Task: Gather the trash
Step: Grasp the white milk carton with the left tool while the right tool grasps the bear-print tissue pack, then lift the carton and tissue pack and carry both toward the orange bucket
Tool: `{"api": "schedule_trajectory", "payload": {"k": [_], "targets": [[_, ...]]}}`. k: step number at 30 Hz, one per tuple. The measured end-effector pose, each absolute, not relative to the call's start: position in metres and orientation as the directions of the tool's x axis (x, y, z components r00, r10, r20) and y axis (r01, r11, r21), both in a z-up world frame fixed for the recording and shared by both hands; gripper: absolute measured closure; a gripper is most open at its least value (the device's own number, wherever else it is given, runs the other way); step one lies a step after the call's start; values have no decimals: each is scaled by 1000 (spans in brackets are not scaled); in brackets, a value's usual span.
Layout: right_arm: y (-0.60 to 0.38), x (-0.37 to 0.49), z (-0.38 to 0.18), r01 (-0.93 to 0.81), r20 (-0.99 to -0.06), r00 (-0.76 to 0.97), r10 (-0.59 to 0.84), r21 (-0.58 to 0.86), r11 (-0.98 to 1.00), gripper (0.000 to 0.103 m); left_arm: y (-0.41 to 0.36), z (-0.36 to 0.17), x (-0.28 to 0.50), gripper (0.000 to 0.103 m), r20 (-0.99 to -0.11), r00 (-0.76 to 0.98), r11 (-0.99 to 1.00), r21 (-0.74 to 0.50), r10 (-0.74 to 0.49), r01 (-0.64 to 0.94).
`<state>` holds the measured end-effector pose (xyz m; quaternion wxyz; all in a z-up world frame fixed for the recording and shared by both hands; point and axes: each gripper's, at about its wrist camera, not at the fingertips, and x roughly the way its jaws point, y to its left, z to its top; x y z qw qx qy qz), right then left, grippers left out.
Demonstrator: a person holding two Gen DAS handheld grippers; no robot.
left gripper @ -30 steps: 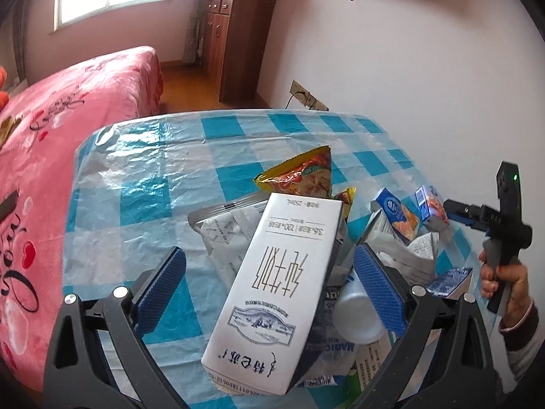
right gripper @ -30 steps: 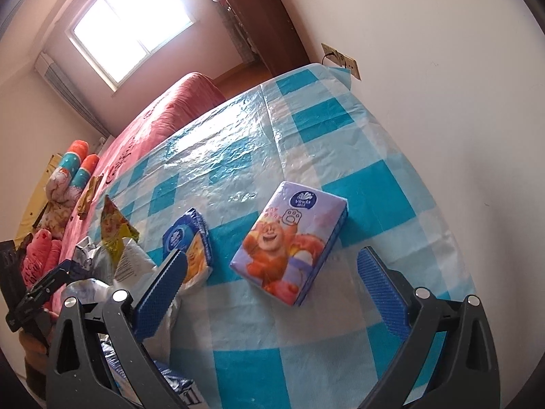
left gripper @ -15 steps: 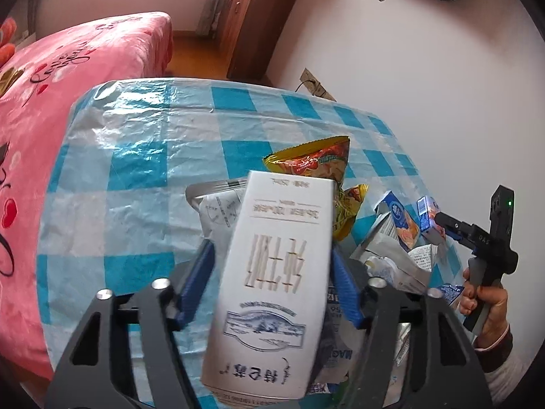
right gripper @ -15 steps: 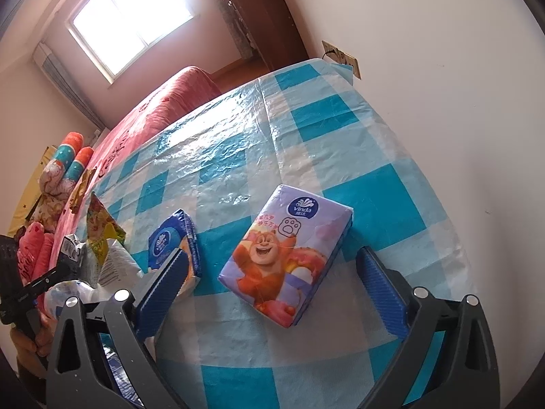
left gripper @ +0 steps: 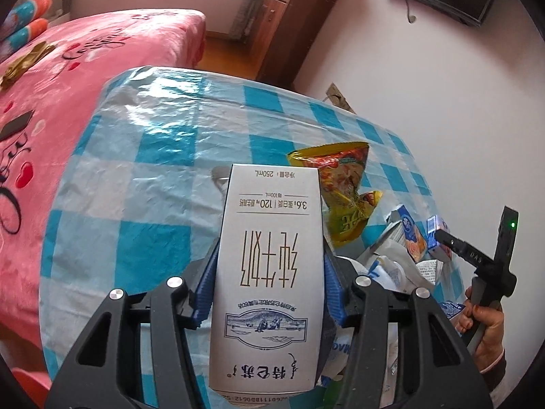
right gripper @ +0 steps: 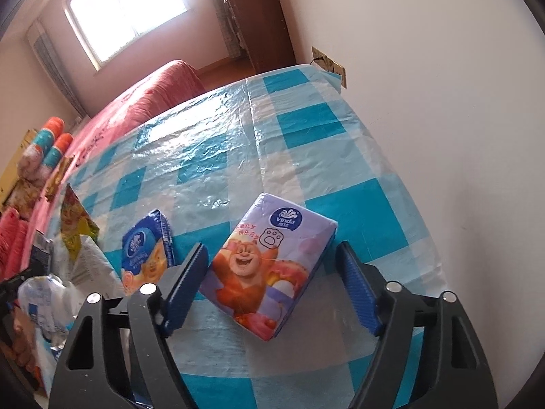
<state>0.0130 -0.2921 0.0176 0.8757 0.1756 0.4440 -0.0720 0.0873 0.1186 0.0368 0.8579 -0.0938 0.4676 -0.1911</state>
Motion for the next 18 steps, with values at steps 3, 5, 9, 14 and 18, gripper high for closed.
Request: {"api": "schedule_trajectory", "payload": {"k": [3, 5, 9, 14, 18], "targets": [[-289, 13, 17, 272, -805, 593, 11, 214, 938, 36, 125, 37, 81, 49, -761, 502, 912, -348, -410, 218], [-288, 11, 17, 263, -804, 595, 14, 211, 942, 41, 128, 38, 74, 49, -757, 515, 915, -343, -402, 211], [-289, 5, 16, 243, -794, 607, 33, 225, 943, 46, 137, 39, 62, 49, -749, 530, 917, -350, -397, 192], [-287, -6, 18, 230, -789, 614, 41, 228, 946, 49, 144, 38, 48, 48, -743, 543, 918, -358, -391, 172], [-285, -17, 20, 224, -788, 615, 37, 220, 950, 49, 150, 38, 36, 49, -734, 554, 916, -366, -393, 165]]}}
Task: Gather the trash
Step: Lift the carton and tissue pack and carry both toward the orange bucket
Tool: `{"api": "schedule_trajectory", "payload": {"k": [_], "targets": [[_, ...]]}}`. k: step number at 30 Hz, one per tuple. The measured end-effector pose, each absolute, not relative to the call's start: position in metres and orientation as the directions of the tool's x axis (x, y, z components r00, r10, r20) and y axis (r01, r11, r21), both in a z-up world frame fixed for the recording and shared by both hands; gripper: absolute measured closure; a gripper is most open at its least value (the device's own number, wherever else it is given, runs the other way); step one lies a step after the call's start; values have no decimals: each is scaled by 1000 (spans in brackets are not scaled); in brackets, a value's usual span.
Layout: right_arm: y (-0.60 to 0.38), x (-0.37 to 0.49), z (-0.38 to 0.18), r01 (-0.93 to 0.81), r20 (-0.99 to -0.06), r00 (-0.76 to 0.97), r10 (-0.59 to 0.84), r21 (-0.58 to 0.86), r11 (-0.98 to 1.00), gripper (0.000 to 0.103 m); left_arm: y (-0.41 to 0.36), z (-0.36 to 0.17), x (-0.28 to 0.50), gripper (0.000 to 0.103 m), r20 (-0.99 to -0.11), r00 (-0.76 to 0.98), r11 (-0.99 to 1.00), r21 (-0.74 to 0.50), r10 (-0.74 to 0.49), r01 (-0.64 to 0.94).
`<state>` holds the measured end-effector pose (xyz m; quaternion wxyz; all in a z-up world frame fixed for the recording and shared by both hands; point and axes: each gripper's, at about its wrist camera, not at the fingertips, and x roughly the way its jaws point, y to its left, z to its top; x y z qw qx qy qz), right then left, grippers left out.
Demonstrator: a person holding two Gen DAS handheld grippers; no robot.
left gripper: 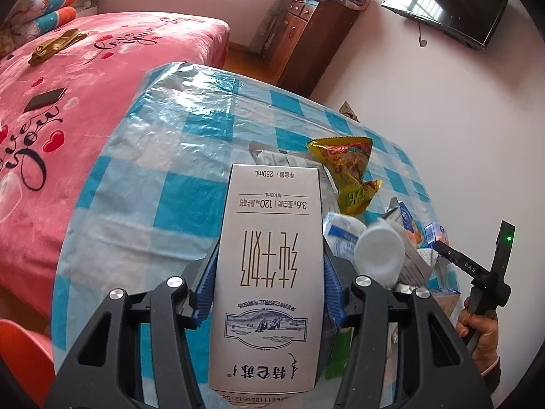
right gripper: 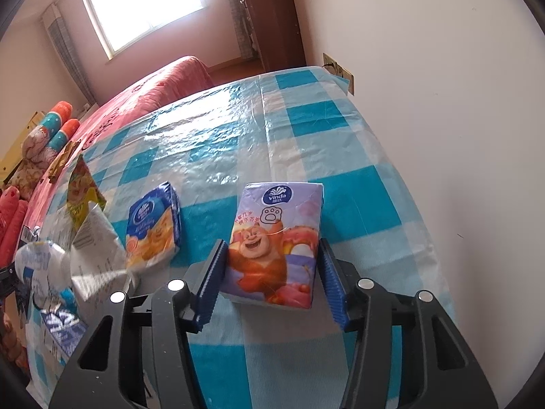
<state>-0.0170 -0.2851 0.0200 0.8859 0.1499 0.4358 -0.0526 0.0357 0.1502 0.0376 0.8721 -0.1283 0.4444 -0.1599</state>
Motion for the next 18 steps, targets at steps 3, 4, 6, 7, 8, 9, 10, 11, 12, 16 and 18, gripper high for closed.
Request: {"api": "schedule_trajectory", "payload": {"k": [3, 4, 6, 7, 8, 9, 10, 11, 12, 16, 18], "targets": [[-285, -29, 21, 219, -783, 620, 52, 236, 947, 50, 153, 37, 25, 49, -729, 557, 914, -373, -397, 162], [-286, -33, 21, 219, -781, 622, 59, 246, 944, 50, 153, 37, 21, 49, -729, 559, 914, -373, -396, 162], [-286, -40, 21, 214, -775, 628, 74, 263, 941, 51, 155, 37, 13, 48, -726, 560, 912, -379, -400, 160], [-285, -44, 22, 213, -772, 631, 78, 268, 940, 51, 157, 38, 9, 48, -724, 561, 910, -382, -402, 158], [-285, -48, 22, 211, -770, 633, 81, 272, 939, 51, 158, 38, 6, 48, -722, 562, 909, -386, -404, 158], [-284, -52, 24, 208, -767, 636, 86, 278, 938, 51, 159, 38, 4, 48, -720, 562, 907, -390, -407, 158], [-283, -56, 25, 205, -765, 638, 86, 277, 939, 52, 160, 39, 0, 48, -718, 563, 906, -393, -410, 158], [-282, -59, 26, 204, -765, 639, 83, 273, 940, 52, 161, 39, -4, 49, -716, 566, 906, -394, -409, 156], [-281, -61, 27, 201, -764, 640, 82, 270, 942, 52, 162, 39, -7, 48, -715, 568, 906, -395, -408, 154], [-272, -77, 29, 173, -764, 636, 109, 279, 945, 52, 167, 38, -22, 48, -711, 569, 902, -407, -414, 147], [-265, -85, 27, 157, -774, 624, 109, 261, 953, 52, 167, 38, -34, 48, -709, 575, 905, -397, -407, 151]]}}
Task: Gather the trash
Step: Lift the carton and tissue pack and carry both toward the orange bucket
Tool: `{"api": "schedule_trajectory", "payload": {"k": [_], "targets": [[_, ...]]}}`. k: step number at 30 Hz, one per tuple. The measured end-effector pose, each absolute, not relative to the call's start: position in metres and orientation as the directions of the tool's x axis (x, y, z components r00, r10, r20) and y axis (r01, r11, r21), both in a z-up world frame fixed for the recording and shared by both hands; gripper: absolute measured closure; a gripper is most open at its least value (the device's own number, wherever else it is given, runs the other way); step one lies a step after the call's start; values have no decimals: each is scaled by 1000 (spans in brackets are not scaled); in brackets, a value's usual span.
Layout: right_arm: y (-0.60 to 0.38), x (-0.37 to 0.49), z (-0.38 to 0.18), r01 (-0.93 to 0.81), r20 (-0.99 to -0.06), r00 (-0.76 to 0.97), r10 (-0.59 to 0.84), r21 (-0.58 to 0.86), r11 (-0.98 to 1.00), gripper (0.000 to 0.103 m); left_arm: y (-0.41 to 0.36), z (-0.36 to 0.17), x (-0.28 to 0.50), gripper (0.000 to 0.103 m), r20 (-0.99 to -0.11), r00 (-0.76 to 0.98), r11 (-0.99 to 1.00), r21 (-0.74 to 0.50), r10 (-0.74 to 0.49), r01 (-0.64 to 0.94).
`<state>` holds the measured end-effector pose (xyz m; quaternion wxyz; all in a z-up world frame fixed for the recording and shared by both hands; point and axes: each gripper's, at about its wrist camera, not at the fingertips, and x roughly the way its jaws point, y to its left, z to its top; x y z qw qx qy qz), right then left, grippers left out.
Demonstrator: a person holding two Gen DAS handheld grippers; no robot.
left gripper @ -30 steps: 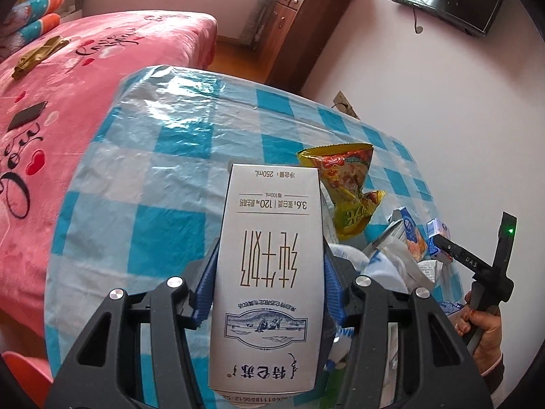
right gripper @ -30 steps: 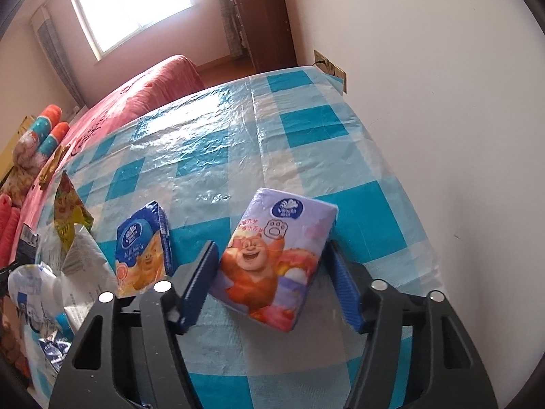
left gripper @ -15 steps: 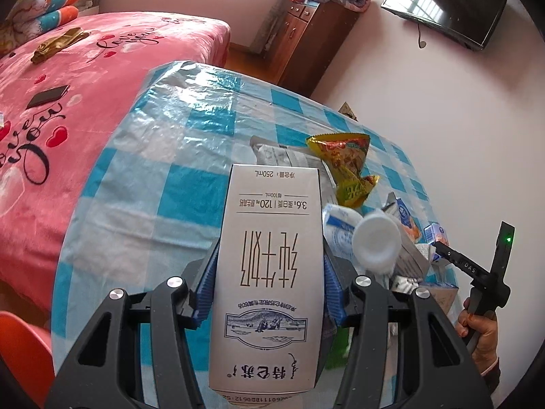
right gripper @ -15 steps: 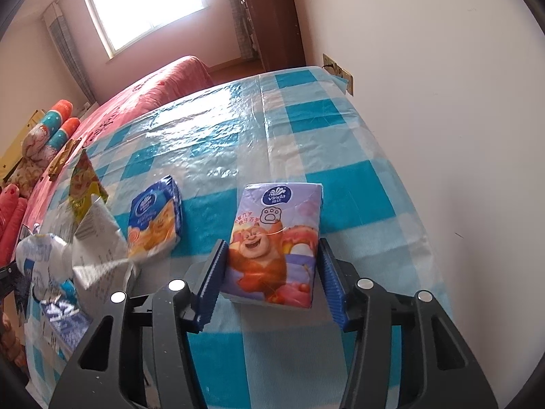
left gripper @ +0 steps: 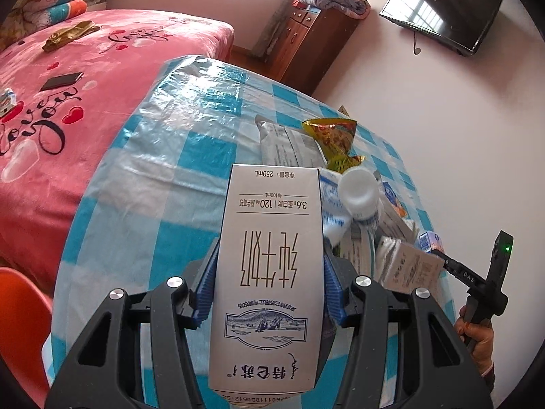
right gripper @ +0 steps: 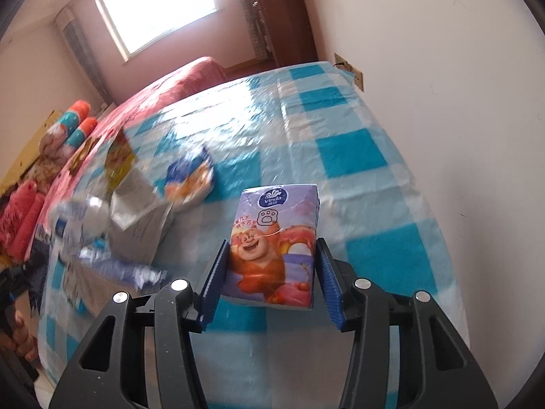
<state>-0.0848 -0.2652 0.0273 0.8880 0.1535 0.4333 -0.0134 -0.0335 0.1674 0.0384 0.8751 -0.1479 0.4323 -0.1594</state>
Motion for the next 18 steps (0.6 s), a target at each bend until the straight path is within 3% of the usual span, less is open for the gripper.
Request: {"api": "schedule_trajectory", "payload": {"k": [6, 11, 18], "targets": [[-255, -115, 24, 130, -788, 601, 136, 264, 956, 45, 167, 37, -61, 48, -709, 575, 905, -394, -409, 158], [-248, -122, 23, 140, -794, 599, 103, 230, 963, 20, 163, 40, -78, 48, -703, 587, 910, -379, -401, 168], [-236, -111, 17, 158, -800, 600, -13, 104, 982, 19, 164, 44, -94, 48, -695, 602, 912, -379, -392, 156]]}}
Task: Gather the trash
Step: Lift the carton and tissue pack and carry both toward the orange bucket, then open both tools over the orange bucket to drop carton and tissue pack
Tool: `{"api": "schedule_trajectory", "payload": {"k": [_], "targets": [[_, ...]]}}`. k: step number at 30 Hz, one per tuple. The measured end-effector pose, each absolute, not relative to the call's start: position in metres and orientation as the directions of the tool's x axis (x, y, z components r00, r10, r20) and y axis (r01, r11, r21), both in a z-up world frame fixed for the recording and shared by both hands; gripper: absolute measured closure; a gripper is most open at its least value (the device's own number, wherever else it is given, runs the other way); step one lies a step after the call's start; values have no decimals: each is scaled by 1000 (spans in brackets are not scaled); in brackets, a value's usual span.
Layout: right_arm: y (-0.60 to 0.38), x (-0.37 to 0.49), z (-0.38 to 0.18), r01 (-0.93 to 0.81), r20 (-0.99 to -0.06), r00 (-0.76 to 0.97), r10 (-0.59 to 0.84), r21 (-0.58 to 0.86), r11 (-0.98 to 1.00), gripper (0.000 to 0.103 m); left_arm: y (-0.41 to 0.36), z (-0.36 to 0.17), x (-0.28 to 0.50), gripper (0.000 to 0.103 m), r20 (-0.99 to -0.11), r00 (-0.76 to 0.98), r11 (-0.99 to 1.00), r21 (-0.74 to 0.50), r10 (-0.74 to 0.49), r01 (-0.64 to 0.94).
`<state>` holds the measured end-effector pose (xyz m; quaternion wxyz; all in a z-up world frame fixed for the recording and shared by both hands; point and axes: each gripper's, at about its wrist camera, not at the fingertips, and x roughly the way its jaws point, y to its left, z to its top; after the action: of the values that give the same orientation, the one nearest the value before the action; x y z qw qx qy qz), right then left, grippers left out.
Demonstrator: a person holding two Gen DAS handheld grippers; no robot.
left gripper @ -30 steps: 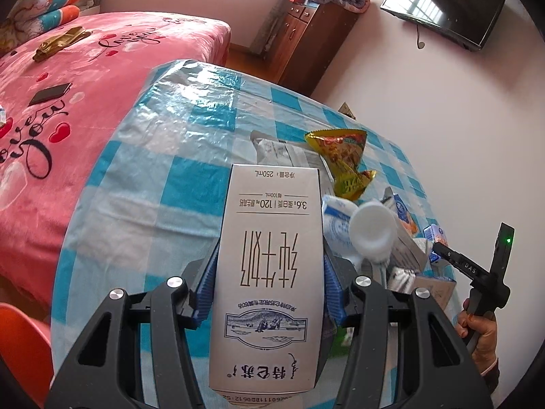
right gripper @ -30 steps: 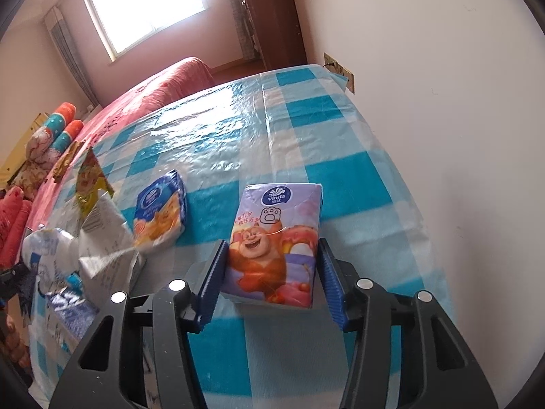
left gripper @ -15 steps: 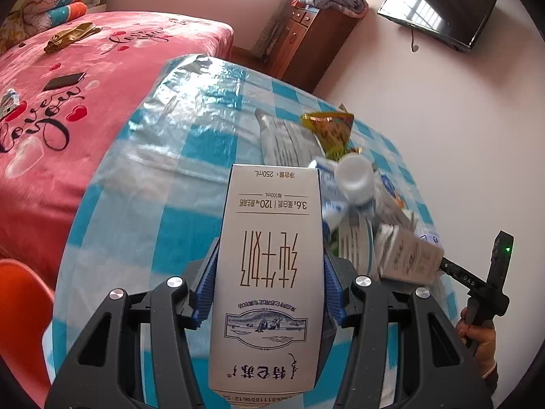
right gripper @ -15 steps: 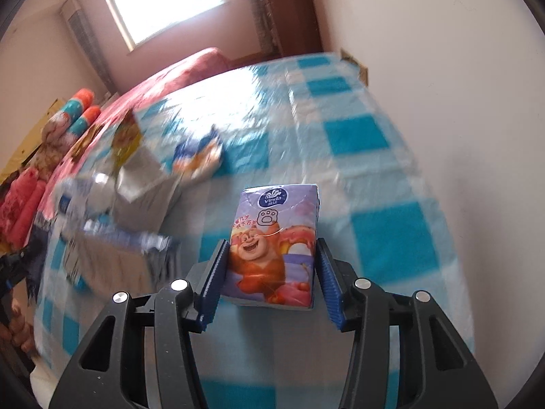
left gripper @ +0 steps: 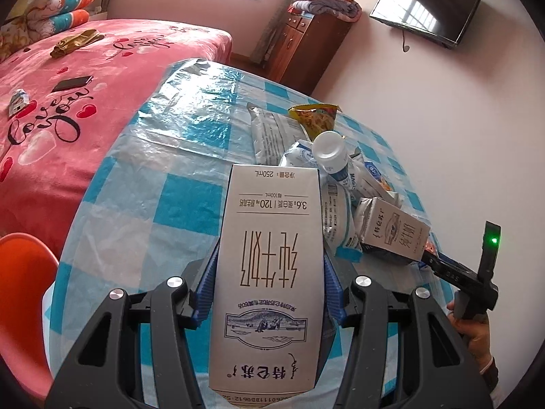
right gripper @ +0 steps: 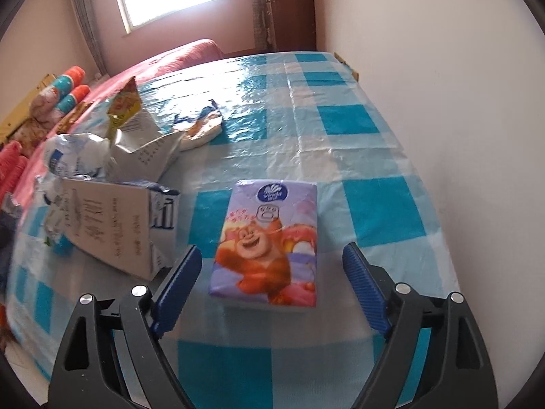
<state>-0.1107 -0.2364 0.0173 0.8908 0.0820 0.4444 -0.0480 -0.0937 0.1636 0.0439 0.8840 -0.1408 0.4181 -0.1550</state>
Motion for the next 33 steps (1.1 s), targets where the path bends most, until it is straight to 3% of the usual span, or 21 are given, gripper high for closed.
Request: {"api": "schedule_trajectory", "payload": {"k": [3, 7, 20, 25, 33], "targets": [[-239, -109, 16, 168, -805, 594, -16, 105, 980, 24, 167, 43, -99, 48, -698, 602, 913, -382, -388, 146], [-239, -112, 18, 159, -806, 591, -39, 69, 985, 49, 171, 42, -105, 48, -703, 605, 918, -373, -375, 136], [-245, -139, 59, 183, -762, 645, -57, 83, 980, 50, 192, 54, -123, 48, -678, 636, 916, -382, -368, 123], [-217, -139, 99, 92, -720, 694, 29, 128, 988, 50, 215, 64, -136, 48, -660, 668, 920, -378, -344, 100], [-102, -120, 144, -234, -666, 678, 311, 206, 950, 50, 279, 74, -162, 48, -648, 723, 934, -356, -240, -9]]}}
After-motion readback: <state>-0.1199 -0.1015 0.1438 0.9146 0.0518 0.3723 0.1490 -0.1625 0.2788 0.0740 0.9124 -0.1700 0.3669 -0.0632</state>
